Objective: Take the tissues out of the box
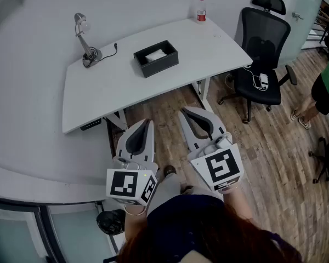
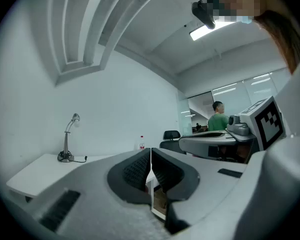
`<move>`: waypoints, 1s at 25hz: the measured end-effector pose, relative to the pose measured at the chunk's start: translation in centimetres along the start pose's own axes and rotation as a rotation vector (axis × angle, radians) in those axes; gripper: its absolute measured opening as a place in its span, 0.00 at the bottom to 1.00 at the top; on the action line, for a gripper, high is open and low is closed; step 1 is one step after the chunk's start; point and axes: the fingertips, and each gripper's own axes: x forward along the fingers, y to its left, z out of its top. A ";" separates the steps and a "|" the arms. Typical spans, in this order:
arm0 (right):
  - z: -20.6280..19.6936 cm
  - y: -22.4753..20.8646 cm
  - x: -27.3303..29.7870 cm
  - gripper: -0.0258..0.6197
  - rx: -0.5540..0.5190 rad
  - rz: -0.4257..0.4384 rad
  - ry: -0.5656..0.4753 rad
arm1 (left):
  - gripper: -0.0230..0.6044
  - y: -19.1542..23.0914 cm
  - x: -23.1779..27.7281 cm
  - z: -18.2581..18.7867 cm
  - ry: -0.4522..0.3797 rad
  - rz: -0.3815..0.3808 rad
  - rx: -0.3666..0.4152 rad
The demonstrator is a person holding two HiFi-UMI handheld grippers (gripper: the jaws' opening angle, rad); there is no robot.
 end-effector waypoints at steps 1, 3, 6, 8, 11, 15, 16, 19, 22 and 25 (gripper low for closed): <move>0.1 -0.1 0.1 0.07 -0.001 0.000 -0.009 | 0.08 0.0 0.0 0.0 0.000 -0.001 -0.001; 0.4 -0.2 0.3 0.07 0.003 -0.003 -0.031 | 0.08 0.2 0.1 -0.1 0.001 -0.002 -0.002; 0.5 -0.2 0.7 0.07 0.023 0.000 -0.051 | 0.08 0.5 0.3 -0.3 0.006 -0.005 -0.005; 0.2 -0.1 1.2 0.07 0.029 0.012 -0.033 | 0.08 0.9 0.5 -0.5 0.006 -0.003 -0.010; -0.3 -0.2 2.2 0.07 0.064 0.026 -0.014 | 0.08 1.9 1.0 -0.7 0.006 0.005 -0.018; -0.7 -0.5 3.4 0.07 0.108 0.040 -0.001 | 0.08 3.2 1.8 -0.9 0.009 0.013 -0.028; -0.8 -0.6 3.7 0.07 0.114 0.042 0.002 | 0.08 3.5 2.1 -1.0 0.010 0.015 -0.032; -0.9 -0.9 4.7 0.07 0.123 0.044 0.005 | 0.08 4.2 2.9 -1.3 0.014 0.015 -0.042; -1.2 -1.4 5.8 0.07 0.124 0.043 0.004 | 0.08 4.9 3.8 -1.5 0.015 0.010 -0.045; -1.5 -1.8 7.0 0.07 0.108 0.037 0.018 | 0.08 5.7 4.7 -1.7 0.017 0.005 -0.044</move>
